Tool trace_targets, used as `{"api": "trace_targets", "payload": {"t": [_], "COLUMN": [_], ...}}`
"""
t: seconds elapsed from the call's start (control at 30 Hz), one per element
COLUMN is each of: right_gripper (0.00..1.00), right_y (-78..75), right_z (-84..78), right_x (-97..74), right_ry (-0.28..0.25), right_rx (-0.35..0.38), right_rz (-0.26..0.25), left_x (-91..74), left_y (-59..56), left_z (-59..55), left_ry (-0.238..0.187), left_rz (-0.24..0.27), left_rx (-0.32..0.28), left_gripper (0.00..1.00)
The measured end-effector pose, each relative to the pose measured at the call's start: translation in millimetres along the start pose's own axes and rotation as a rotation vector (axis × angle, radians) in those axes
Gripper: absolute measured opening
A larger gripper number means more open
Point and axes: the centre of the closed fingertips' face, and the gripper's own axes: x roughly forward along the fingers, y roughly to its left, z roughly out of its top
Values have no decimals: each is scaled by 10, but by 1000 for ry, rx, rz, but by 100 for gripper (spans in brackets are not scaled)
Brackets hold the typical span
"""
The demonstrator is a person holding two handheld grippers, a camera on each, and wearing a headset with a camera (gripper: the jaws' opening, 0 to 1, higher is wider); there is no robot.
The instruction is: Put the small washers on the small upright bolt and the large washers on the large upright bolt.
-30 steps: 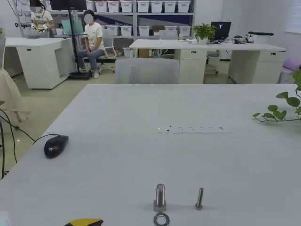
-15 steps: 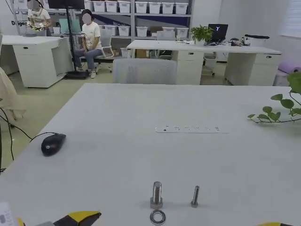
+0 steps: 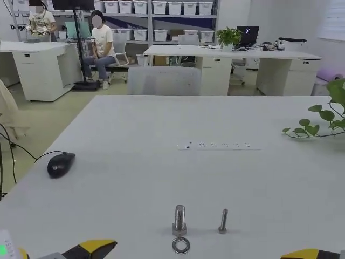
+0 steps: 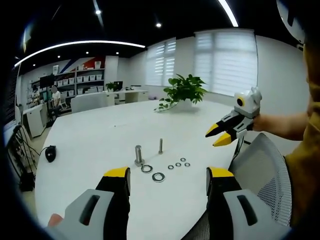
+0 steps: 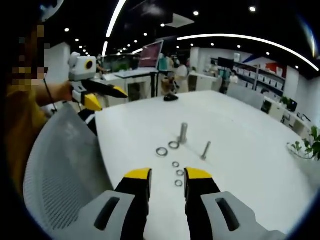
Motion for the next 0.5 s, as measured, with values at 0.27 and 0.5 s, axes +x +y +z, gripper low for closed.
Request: {"api": "trace_targets", "payload": {"t": [0.27,0.5], "right_gripper": [27,27], "right_y": [-13,-18], "right_z": [-51,-72], "right_x": [-10,7], "right_ry": [7,12], "right_rx": [10,11], "right_rz": [-3,6], "left_x": [-7,2], "left_y": [23,56], "left_z": [-18,0], "left_ry": [10,11], "left_rz": [6,10], "left_rx": [3,7], "left_gripper": [61,61]}}
